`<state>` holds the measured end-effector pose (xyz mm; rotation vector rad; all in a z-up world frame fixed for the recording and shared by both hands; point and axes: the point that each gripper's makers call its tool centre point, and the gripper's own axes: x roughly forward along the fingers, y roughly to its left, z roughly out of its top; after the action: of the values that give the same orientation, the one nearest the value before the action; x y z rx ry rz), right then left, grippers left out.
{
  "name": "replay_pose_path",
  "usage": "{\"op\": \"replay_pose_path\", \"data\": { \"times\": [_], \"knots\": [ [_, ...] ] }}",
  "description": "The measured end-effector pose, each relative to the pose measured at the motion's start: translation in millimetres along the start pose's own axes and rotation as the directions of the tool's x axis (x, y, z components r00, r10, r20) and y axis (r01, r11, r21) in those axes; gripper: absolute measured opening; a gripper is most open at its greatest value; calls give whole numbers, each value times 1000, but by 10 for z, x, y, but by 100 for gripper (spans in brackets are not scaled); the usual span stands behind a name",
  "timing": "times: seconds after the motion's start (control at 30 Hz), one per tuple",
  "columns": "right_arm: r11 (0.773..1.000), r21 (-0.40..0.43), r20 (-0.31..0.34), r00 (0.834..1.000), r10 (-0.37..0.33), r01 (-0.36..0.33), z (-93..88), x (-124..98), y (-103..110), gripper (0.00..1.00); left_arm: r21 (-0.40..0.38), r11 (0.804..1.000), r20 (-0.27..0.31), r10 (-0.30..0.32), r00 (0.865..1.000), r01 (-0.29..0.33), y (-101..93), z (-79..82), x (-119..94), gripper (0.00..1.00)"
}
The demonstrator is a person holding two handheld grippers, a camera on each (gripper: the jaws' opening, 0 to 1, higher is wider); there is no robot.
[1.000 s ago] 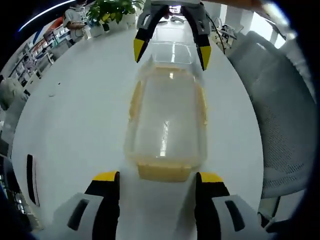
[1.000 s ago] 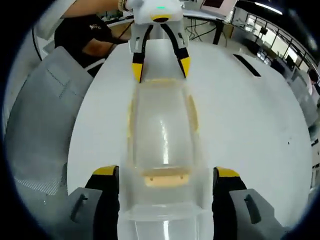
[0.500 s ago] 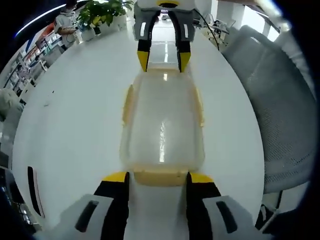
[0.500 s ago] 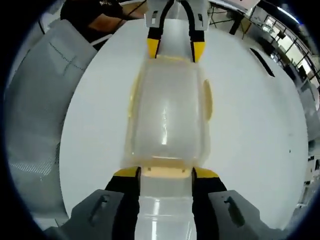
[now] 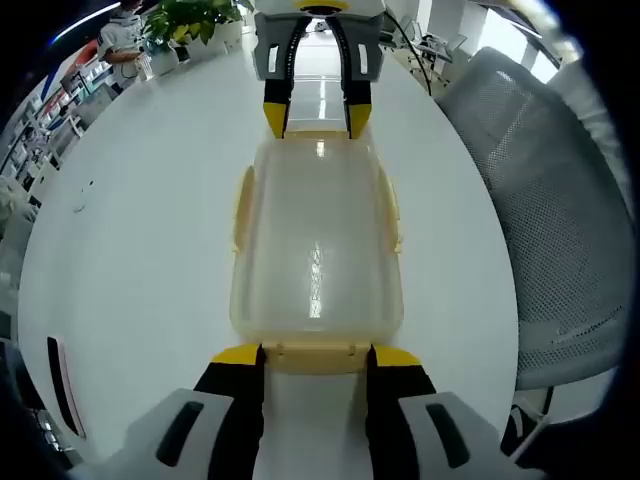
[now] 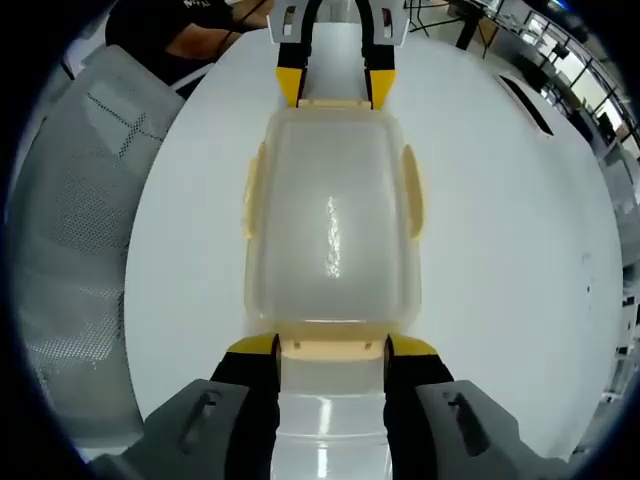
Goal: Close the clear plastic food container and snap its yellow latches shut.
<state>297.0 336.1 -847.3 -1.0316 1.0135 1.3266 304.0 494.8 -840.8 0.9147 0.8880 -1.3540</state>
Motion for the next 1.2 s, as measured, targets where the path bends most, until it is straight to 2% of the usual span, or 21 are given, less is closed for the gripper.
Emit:
{"op": "replay_pose_path", "data": {
  "times": [0.17, 0.57, 0.93, 1.07, 1.2],
  "knots": [
    [1000, 4, -42, 999, 1, -1, 17, 14, -9, 36, 3, 1000, -11, -5, 1000, 5, 14, -9, 3, 34],
    [1000, 14, -72, 997, 6, -5, 7, 18, -23, 36, 9, 1000, -34, -5, 999, 5, 12, -36, 8, 33],
    [1000, 5, -81, 997, 0, 1, -1, 14, -19, 36, -7, 1000, 89, -7, 996, 8, 8, -40, -15, 33],
    [1000, 21, -34, 999, 14, -13, 99, -23, 18, 36, 29, 1000, 24, 7, 1000, -7, -7, -90, -43, 33],
    [1000, -6, -23, 1000, -5, 5, 149, -109, -13, 36, 4, 1000, 15, 12, 1000, -12, -7, -78, -131, 33]
  ]
}}
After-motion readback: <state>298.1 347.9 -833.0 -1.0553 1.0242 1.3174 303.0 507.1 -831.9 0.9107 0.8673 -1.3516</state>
